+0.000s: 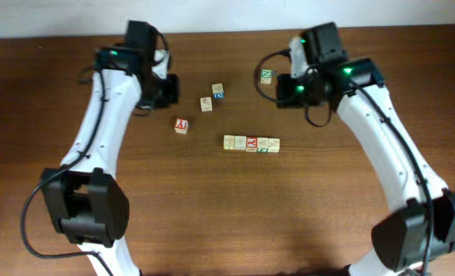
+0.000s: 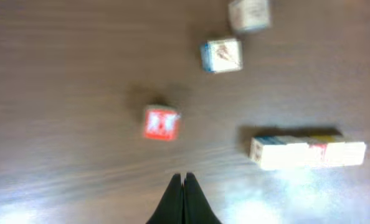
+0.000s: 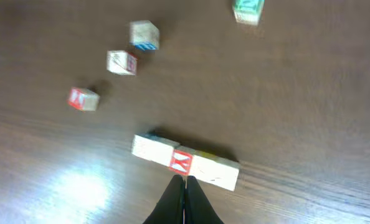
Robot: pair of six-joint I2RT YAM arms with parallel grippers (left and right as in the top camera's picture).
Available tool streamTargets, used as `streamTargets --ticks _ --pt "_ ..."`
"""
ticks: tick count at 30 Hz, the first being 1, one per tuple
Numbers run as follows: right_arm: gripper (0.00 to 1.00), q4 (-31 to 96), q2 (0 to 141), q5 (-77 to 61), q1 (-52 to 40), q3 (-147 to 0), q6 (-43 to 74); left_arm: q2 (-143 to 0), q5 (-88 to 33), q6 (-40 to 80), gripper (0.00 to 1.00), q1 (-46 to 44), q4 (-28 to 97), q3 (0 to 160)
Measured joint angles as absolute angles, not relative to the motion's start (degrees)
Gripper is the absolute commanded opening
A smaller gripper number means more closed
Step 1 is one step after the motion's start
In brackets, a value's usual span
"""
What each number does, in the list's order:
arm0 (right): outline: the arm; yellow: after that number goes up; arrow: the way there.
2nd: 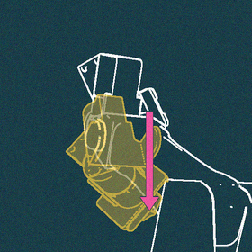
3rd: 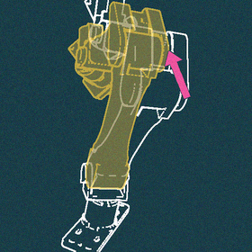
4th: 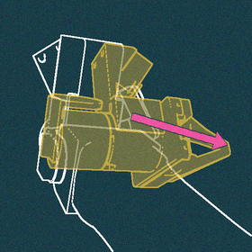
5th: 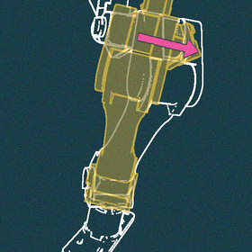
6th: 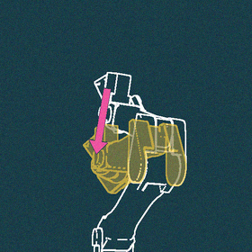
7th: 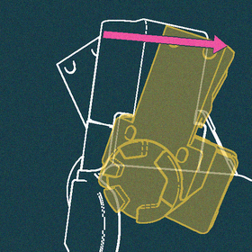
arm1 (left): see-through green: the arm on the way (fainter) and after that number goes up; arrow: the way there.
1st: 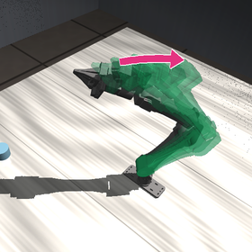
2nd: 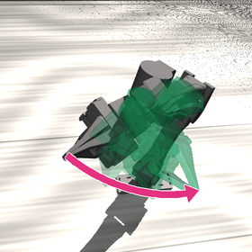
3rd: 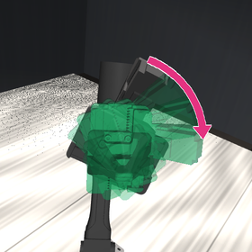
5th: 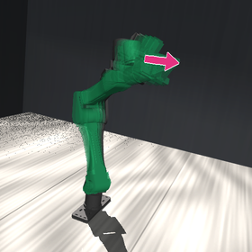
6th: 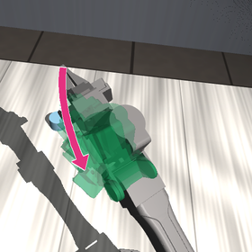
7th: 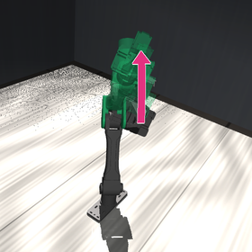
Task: Rotate 5 blocks
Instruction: 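Place the left gripper at the row's left end, right gripper at right end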
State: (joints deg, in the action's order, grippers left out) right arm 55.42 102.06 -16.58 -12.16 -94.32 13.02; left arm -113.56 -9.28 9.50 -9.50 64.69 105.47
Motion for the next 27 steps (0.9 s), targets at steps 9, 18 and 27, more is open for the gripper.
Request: streamTargets --ticks 9,18,27 --pt "0.04 39.38 103.13 -29.71 -2.76 -70.3 11.84 -117.62 -22.76 9.54 0.0 -15.88 53.58 91.7" --pt "0.04 32.51 103.2 -30.13 -2.76 -63.46 12.45 -123.83 -26.85 9.52 0.0 -18.04 50.85 91.42" --pt "0.04 30.98 106.67 -30.79 -2.76 -63.35 13.78 -124.31 -28.53 9.52 0.0 -18.04 49.78 91.39"
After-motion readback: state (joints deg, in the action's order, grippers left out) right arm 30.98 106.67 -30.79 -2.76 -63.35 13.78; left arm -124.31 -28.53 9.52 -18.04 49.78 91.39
